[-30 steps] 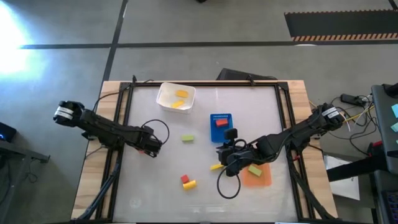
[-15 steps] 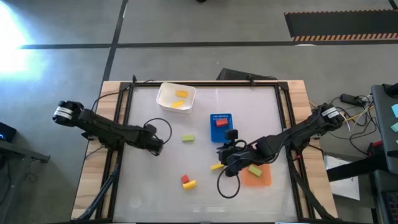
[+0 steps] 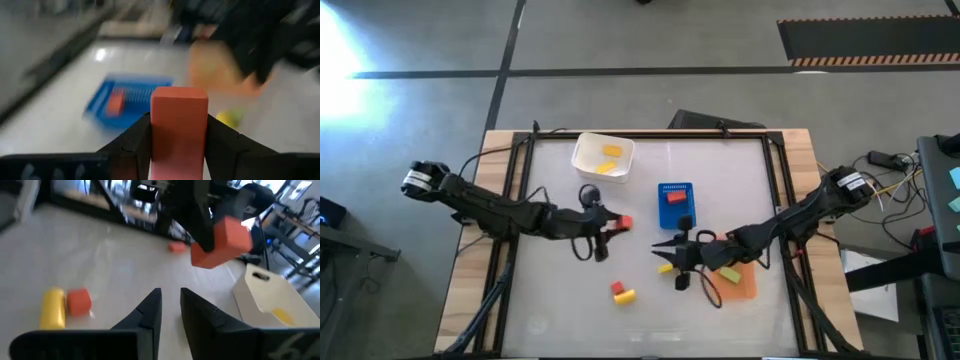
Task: Sort & place blocks by color
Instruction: Put the orange block into the blue bin
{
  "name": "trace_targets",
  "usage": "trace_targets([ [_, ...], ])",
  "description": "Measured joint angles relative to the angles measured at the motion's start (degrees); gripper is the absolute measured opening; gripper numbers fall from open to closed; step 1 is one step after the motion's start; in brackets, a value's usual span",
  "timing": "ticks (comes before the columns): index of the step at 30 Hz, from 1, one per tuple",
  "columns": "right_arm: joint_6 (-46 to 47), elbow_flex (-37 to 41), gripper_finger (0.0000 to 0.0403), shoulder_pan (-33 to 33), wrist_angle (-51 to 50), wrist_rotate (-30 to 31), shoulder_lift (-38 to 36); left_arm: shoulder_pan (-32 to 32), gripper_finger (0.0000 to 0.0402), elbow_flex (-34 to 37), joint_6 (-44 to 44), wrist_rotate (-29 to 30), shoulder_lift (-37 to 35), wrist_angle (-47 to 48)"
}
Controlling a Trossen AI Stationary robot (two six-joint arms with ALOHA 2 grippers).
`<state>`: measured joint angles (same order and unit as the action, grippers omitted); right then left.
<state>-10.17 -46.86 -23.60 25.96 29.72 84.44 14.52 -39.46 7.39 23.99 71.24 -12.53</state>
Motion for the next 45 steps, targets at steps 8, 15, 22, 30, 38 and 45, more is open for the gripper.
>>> trace_targets([
  [8,3.6,1.5,0.0147,0.7,9.6,-0.2,0.0,0.4,0.0119,3.5,-10.9,-12.0,0.0,-23.1],
  [15,10.4,0.4,0.0235,3.0,10.1,-0.2,0.1,0.4,0.0119,3.9,-11.1,-12.3,0.1,-27.2],
  [22,10.5,-1.2,0.0288,3.9,12.2,-0.2,0.1,0.4,0.0119,3.9,-12.6,-13.0,5.2,-36.1],
  [30,7.2,-1.9,0.0292,3.9,12.5,-0.2,0.1,-0.2,0.0119,2.9,-12.7,-11.1,12.5,-47.5],
  [38,5.0,-1.9,0.0246,4.2,12.5,-0.1,0.1,-0.4,0.0119,1.0,-12.7,-10.1,16.2,-50.0],
  [45,3.8,-1.9,0.0144,4.2,12.5,-0.1,0.1,-0.5,0.0121,1.4,-12.4,-8.4,16.0,-50.0],
])
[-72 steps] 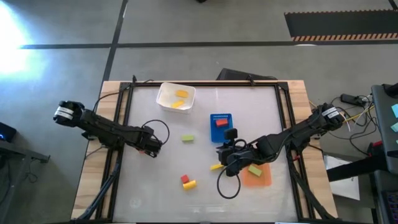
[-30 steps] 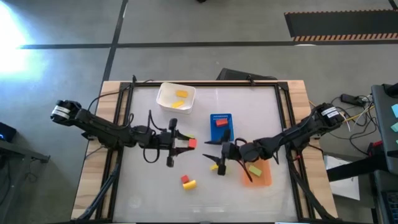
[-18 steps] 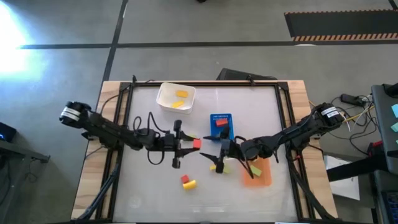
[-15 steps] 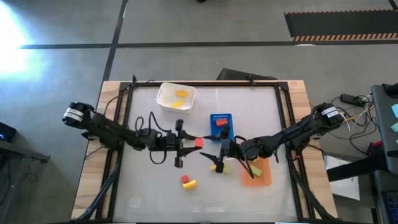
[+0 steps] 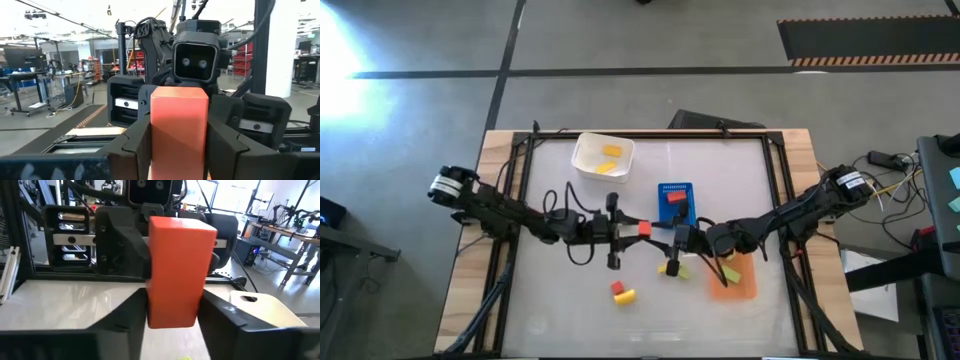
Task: Sort & place blocks by color
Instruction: Put the orange block into the blue bin
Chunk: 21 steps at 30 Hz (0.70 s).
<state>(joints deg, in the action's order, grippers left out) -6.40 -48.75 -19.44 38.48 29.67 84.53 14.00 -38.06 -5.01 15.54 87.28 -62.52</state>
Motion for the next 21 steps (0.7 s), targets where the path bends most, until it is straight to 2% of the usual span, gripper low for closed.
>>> trace_targets([
  [2,0.2,0.0,0.0120,0.0,0.0,0.1,0.0,0.0,0.0144,0.0,-0.1,0.2,0.0,0.0],
  [5,-0.5,0.0,0.0120,0.0,-0.1,0.4,0.0,-0.1,0.0189,0.2,0.2,1.3,0.0,0.1],
  [8,-1.0,0.0,0.0120,0.0,-0.2,0.2,0.0,0.0,0.0213,0.3,0.2,1.4,-0.1,0.1],
  [12,-1.2,0.0,0.0120,0.0,-0.5,-0.1,-0.1,0.0,0.0221,0.8,2.7,1.4,-0.3,2.0],
  [17,-0.5,0.0,0.0120,0.0,-4.8,0.0,-1.1,0.0,0.0223,1.0,3.3,1.4,-4.0,12.4],
  [21,3.6,-2.4,0.0120,0.6,-16.3,0.3,-3.3,0.0,0.0223,1.1,3.1,2.9,-9.3,22.4],
])
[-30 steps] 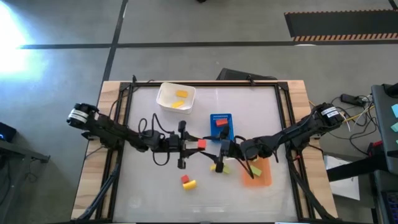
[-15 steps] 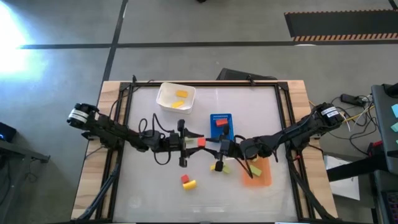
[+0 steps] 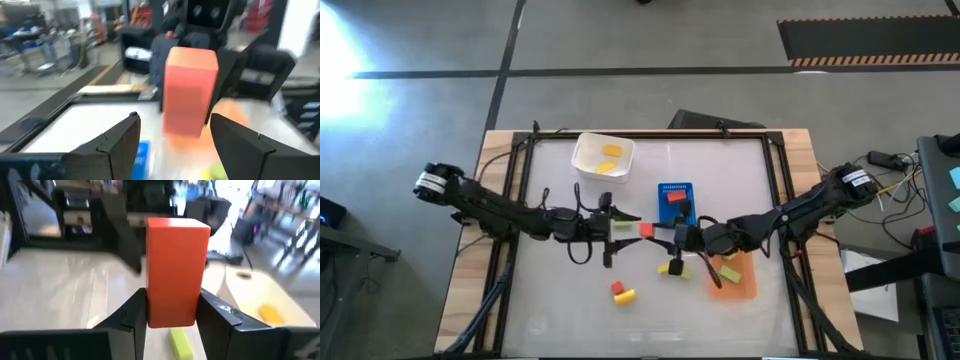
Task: Sort & place blocks by color
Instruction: Put the orange block into the blue bin
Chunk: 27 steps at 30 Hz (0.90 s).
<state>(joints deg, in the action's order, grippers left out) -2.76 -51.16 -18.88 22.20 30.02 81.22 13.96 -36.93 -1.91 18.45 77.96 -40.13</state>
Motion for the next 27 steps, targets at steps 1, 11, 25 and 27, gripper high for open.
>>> trace_targets([
  [1,1.3,-1.3,0.0120,0.3,-4.8,0.0,-0.4,0.0,0.0223,0.0,-0.1,1.2,-1.6,2.6],
  [11,9.7,-21.0,0.0120,6.4,-61.6,-1.1,2.0,0.0,0.0224,0.8,-0.2,9.0,-14.4,24.1],
  [25,1.5,-27.2,0.0120,21.6,-79.5,-24.1,12.3,0.0,0.0224,1.0,-1.5,16.6,-17.6,26.2],
  [27,0.2,-27.2,0.0120,22.6,-79.6,-24.1,14.2,0.0,0.0224,1.0,-1.5,16.6,-17.6,26.2],
])
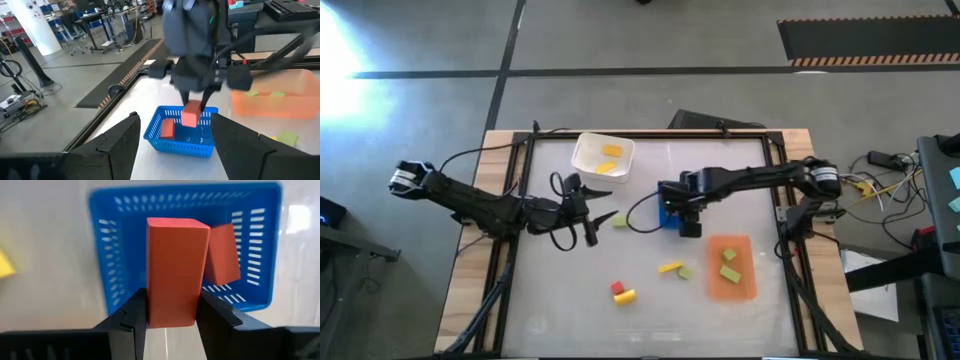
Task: Sort & place blocks by color
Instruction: Put the orange block into the blue bin
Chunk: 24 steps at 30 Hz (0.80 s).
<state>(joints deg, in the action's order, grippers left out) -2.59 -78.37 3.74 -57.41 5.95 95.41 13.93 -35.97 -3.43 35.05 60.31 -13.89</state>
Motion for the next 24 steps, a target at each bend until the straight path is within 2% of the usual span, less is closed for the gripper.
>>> trace_targets([
  [8,-4.1,0.0,0.0120,2.0,0.2,-0.1,5.5,0.0,0.0224,0.0,0.0,0.0,0.2,1.5],
  [18,-5.0,0.0,0.0122,2.3,1.4,0.0,8.3,0.0,0.0224,0.0,0.0,0.0,0.4,1.7],
  [24,-5.0,0.0,0.0199,2.3,3.0,0.1,8.6,0.0,0.0224,0.0,0.0,0.0,0.4,1.7],
])
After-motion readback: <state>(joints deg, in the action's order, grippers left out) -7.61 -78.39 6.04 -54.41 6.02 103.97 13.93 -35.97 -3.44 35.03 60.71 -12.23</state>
